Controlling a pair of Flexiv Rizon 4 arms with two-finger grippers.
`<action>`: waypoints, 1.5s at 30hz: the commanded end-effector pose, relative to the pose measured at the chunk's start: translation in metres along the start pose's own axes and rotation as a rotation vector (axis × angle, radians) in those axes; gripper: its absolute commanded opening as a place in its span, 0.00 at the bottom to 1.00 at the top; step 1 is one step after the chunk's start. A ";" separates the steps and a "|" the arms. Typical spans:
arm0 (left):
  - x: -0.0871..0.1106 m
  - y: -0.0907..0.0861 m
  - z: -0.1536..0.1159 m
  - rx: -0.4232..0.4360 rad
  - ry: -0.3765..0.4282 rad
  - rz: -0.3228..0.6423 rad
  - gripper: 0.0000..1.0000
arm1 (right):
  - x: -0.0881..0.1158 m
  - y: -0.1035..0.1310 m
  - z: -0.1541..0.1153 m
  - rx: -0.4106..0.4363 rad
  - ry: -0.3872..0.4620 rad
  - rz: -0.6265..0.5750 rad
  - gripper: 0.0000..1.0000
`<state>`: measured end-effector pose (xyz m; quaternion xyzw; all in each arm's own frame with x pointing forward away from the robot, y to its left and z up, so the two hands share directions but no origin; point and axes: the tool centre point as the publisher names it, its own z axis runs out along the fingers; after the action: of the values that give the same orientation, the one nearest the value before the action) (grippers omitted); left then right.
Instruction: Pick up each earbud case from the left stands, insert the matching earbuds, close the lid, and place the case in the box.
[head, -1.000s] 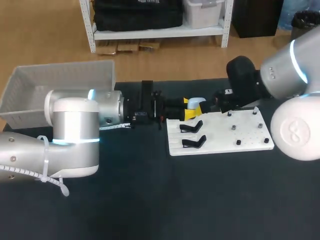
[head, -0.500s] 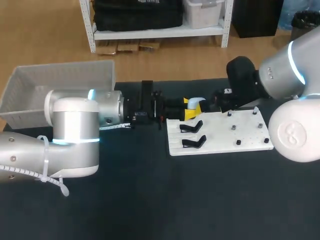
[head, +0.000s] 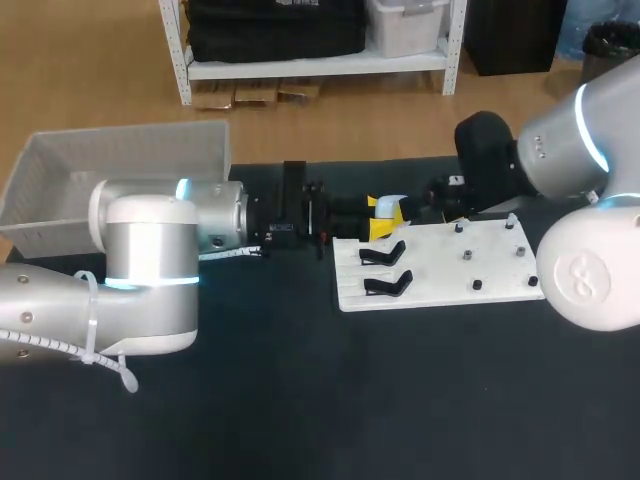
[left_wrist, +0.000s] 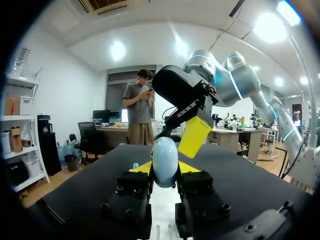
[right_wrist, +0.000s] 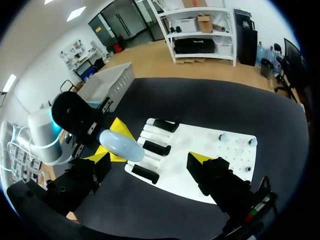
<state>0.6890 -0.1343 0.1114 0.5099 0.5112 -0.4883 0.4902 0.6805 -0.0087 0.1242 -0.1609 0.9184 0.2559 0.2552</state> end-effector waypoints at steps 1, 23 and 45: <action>0.001 -0.002 0.000 -0.007 -0.005 0.004 0.00 | 0.000 0.002 0.002 0.025 -0.009 0.002 1.00; 0.001 -0.002 0.000 -0.007 -0.005 0.004 0.00 | -0.035 -0.004 -0.034 0.097 -0.100 -0.056 1.00; 0.001 -0.002 0.000 -0.007 -0.005 0.004 0.00 | -0.004 -0.126 -0.050 0.561 0.343 -0.184 1.00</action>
<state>0.6888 -0.1341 0.1114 0.5099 0.5111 -0.4883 0.4902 0.7090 -0.1450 0.1187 -0.2179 0.9622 -0.0022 0.1635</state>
